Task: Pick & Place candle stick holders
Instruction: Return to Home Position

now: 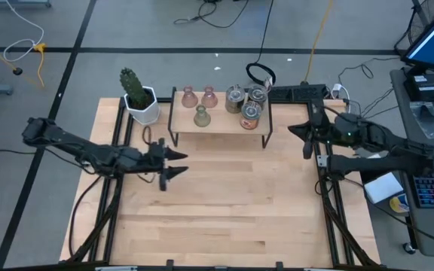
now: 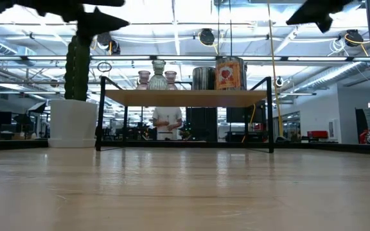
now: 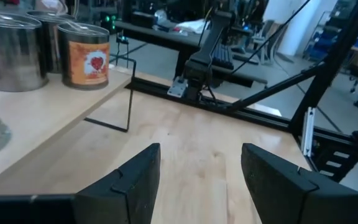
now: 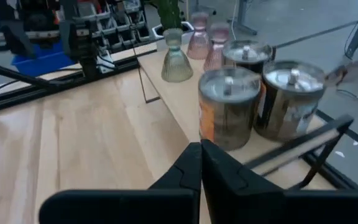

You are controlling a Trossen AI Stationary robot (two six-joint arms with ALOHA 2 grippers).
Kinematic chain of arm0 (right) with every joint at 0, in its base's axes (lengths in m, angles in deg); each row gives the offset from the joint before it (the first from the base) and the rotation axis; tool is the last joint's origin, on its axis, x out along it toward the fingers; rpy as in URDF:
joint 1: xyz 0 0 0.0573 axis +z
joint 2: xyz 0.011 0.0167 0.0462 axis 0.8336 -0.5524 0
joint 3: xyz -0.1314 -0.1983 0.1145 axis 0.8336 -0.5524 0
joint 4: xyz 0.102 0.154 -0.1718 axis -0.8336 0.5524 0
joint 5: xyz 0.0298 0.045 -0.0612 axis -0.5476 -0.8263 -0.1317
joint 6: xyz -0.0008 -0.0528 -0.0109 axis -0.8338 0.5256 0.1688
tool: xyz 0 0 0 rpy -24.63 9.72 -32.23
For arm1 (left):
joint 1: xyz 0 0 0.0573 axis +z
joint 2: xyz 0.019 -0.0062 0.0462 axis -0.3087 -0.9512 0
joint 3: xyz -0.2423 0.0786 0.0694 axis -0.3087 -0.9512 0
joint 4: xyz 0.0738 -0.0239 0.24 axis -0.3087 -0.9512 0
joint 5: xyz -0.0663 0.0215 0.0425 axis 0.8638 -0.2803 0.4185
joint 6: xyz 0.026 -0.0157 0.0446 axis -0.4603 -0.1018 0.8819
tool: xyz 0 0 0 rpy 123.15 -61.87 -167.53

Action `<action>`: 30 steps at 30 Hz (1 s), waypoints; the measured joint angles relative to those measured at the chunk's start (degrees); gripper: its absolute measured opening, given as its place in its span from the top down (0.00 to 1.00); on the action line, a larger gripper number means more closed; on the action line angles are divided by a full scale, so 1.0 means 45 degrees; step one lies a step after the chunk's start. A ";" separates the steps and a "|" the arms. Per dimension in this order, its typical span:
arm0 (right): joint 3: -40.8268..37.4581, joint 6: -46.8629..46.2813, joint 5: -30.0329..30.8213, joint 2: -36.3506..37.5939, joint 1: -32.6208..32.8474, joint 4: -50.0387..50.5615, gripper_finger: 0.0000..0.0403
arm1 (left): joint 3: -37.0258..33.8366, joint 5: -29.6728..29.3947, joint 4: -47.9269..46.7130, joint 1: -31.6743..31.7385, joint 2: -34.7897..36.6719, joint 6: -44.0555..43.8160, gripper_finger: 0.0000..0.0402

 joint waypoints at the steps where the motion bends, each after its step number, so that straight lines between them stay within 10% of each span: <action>1: -0.0307 -0.0006 -0.0005 0.0285 0.0000 -0.0054 1.00 | -0.0243 -0.0129 -0.0011 -0.0096 0.0390 0.0013 0.44; 30: -0.4914 -0.3792 -0.0039 0.3801 0.0000 -0.0701 0.99 | -0.1617 -0.1590 -0.3660 -0.0935 0.5008 0.0714 0.44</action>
